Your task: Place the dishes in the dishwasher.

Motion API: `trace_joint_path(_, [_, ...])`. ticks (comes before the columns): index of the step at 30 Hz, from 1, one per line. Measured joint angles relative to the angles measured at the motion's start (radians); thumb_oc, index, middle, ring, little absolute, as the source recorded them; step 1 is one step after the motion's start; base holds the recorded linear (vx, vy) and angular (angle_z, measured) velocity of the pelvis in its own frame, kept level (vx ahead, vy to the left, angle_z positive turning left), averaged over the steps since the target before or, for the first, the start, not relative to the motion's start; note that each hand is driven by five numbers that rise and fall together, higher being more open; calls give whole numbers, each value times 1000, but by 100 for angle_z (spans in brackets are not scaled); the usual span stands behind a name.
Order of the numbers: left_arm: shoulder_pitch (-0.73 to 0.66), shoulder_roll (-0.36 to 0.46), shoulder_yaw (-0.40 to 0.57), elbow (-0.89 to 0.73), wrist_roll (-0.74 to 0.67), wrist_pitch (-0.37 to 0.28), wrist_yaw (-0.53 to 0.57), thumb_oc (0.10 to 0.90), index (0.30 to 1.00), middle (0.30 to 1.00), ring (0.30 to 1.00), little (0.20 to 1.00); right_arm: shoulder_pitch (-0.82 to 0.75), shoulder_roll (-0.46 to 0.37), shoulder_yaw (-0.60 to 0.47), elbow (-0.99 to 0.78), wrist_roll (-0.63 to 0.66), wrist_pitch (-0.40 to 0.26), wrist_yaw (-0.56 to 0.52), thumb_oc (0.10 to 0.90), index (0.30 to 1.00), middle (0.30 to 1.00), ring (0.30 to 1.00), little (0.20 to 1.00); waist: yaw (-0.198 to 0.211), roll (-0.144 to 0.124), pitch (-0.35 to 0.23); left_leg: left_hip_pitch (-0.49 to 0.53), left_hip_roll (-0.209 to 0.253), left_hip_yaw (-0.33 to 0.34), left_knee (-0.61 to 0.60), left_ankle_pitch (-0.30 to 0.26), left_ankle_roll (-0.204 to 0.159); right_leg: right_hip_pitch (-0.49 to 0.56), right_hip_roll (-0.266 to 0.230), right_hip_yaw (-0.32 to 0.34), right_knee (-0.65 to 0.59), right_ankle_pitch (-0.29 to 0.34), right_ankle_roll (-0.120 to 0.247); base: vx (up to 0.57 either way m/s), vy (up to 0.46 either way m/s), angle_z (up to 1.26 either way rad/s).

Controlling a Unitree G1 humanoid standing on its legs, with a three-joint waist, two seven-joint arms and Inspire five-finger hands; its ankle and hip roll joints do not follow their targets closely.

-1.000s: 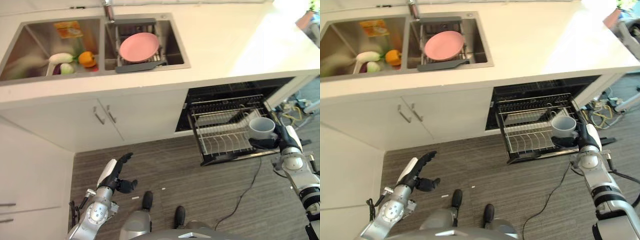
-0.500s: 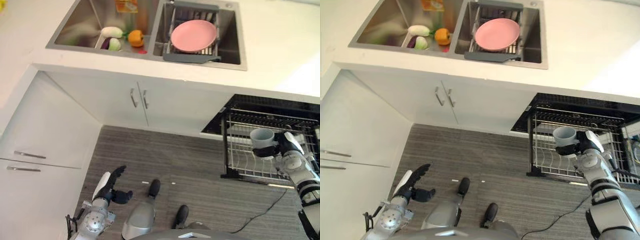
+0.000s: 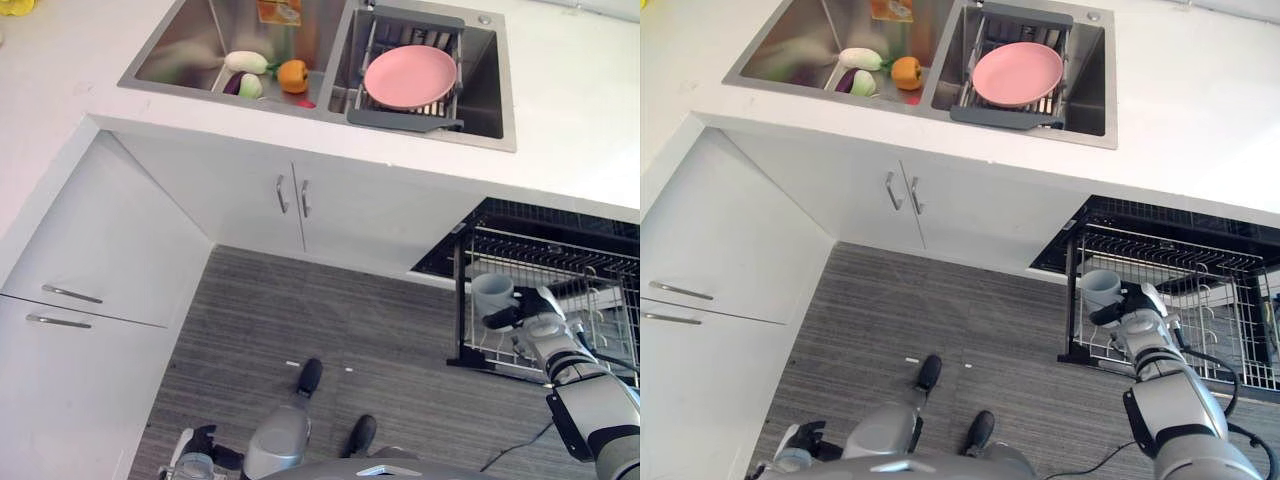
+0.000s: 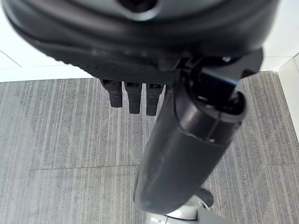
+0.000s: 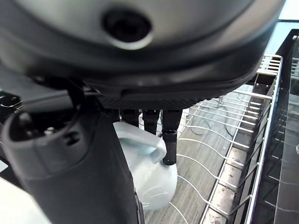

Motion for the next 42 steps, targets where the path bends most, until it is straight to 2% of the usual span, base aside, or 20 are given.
trace_joint_path(5, [-7, 0, -7, -1, 28, -1, 0, 800, 900, 900, 900, 900, -31, 0, -5, -8, 2, -3, 0, 800, 900, 900, 900, 900, -24, -23, -16, 14, -3, 21, 0, 3, 4, 9, -8, 14, 0, 1, 2, 20, 31, -8])
trace_joint_path(12, [-39, -1, -44, -17, 63, 20, -4, 800, 900, 900, 900, 900, -34, -19, -23, -22, 43, 1, 16, 800, 900, 900, 900, 900, -55, -21, -54, 36, 2, 46, 0, -7, 5, 21, -9, 32, 0, 5, 3, -6, 22, -7])
trace_joint_path(14, [-27, -1, -47, -16, 81, 25, -6, 800, 900, 900, 900, 900, -30, -25, -21, -106, 48, -2, 20, 800, 900, 900, 900, 900, -83, -15, -60, 53, 3, 68, 0, -9, 13, 32, -12, 55, -1, 8, 5, -19, 33, -33])
trace_joint_path(15, [-29, -1, -43, -17, 84, 24, -6, 800, 900, 900, 900, 900, -9, -39, -23, -189, 45, 24, 22, 800, 900, 900, 900, 900, -99, -13, -63, 57, 5, 74, 0, -13, 15, 33, -13, 63, -1, 8, 6, -5, 34, -26])
trace_joint_path(16, [-29, -3, -32, -28, 93, 24, -6, 800, 900, 900, 900, 900, 88, -66, -67, -413, 28, 42, 17, 800, 900, 900, 900, 900, -97, -6, -64, 57, 4, 81, -1, -11, 17, 31, -14, 68, -1, 10, 7, 1, 26, -25])
trace_joint_path(17, [-24, -4, -13, -42, 98, 25, -4, 800, 900, 900, 900, 900, 184, -90, -113, -621, 2, -5, -3, 800, 900, 900, 900, 900, -121, 0, -69, 64, 6, 94, 0, -13, 17, 32, -16, 82, -1, 10, 8, 1, 25, -24])
trace_joint_path(19, [-20, -4, 7, -58, 103, 31, -4, 800, 900, 900, 900, 900, 309, -78, -219, -849, 7, -31, -5, 800, 900, 900, 900, 900, -122, 10, -74, 70, 6, 105, 0, -15, 21, 35, -17, 90, 0, 11, 7, 0, 3, -22])
trace_joint_path(20, [-15, -4, 27, -60, 107, 37, 4, 800, 900, 900, 900, 900, 396, -42, -282, -1023, 53, -67, -18, 800, 900, 900, 900, 900, -141, 17, -79, 86, 8, 118, 0, -19, 21, 46, -18, 106, 0, 10, 7, -2, -11, -27])
trace_joint_path(22, [-2, -17, 64, -63, 109, 40, 6, 800, 900, 900, 900, 900, 505, 37, -366, -1240, 107, -103, -39, 800, 900, 900, 900, 900, -161, 32, -88, 96, 10, 131, -5, -24, 21, 52, -17, 114, -1, 9, 6, -7, -22, -22])
trace_joint_path(23, [6, -22, 66, -63, 110, 39, 6, 800, 900, 900, 900, 900, 512, 46, -366, -1280, 129, -123, -40, 800, 900, 900, 900, 900, -177, 41, -90, 99, 15, 136, -5, -33, 17, 51, -15, 122, -2, 9, 5, -17, -40, -19])
trace_joint_path(25, [17, -46, 85, -65, 113, 39, -1, 800, 900, 900, 900, 900, 541, 142, -422, -1457, 179, -164, -36, 800, 900, 900, 900, 900, -203, 65, -96, 99, 20, 149, -5, -42, 8, 51, -12, 133, -2, 12, 4, -31, -46, -20])
trace_joint_path(28, [39, -68, 83, -63, 113, 34, -2, 800, 900, 900, 900, 900, 544, 140, -424, -1549, 177, -266, -53, 800, 900, 900, 900, 900, -207, 85, -111, 103, 26, 160, -5, -47, 7, 51, -9, 146, -1, 12, 2, -36, -39, -12])
trace_joint_path(34, [83, -74, 78, -88, 104, 31, 6, 800, 900, 900, 900, 900, 437, 174, -334, -1558, 224, -322, -86, 800, 900, 900, 900, 900, -188, 103, -110, 97, 35, 188, 8, -35, 15, 30, -3, 180, -1, 15, -3, -83, -60, -13])
trace_joint_path(35, [78, -75, 79, -97, 97, 28, 8, 800, 900, 900, 900, 900, 425, 168, -319, -1557, 226, -323, -86, 800, 900, 900, 900, 900, -171, 108, -102, 72, 29, 186, 46, -33, 10, 24, -1, 172, 0, 14, -3, -99, -94, 30])
trace_joint_path(37, [35, -83, 77, -107, 91, 6, 12, 800, 900, 900, 900, 900, 401, 113, -315, -1558, 215, -324, -89, 800, 900, 900, 900, 900, -161, 100, -63, -36, -9, 189, 198, -11, -38, 16, -42, 141, 0, 19, -14, 65, -1, 54])
trace_joint_path(38, [32, -83, 76, -106, 91, 6, 12, 800, 900, 900, 900, 900, 401, 108, -317, -1559, 215, -324, -89, 800, 900, 900, 900, 900, -161, 99, -62, -39, -12, 192, 202, -5, -47, 17, -45, 137, -1, 21, -17, 201, 107, 45])
trace_joint_path(39, [5, -91, 76, -93, 86, 5, 14, 800, 900, 900, 900, 900, 384, 89, -314, -1561, 200, -321, -86, 800, 900, 900, 900, 900, -131, 93, -36, -78, 10, 298, 255, -19, -83, 24, -66, 121, -2, 20, -32, 267, 153, 38])
trace_joint_path(40, [11, -91, 79, -82, 85, 11, 19, 800, 900, 900, 900, 900, 382, 99, -314, -1573, 189, -322, -90, 800, 900, 900, 900, 900, -129, 100, -27, -79, 75, 414, 231, -39, -75, 42, -62, 105, -3, 9, -29, 276, 160, 51])
trace_joint_path(41, [13, -92, 79, -71, 86, 16, 23, 800, 900, 900, 900, 900, 381, 96, -322, -1577, 182, -323, -102, 800, 900, 900, 900, 900, -130, 107, -18, -79, 127, 442, 190, -40, -79, 54, -55, 96, 0, 5, -24, 258, 162, 32])
trace_joint_path(42, [20, -93, 78, -62, 87, 16, 25, 800, 900, 900, 900, 900, 376, 94, -319, -1574, 173, -323, -111, 800, 900, 900, 900, 900, -123, 108, -18, -80, 154, 449, 152, -38, -82, 53, -53, 102, 0, 2, -14, 276, 190, 4])
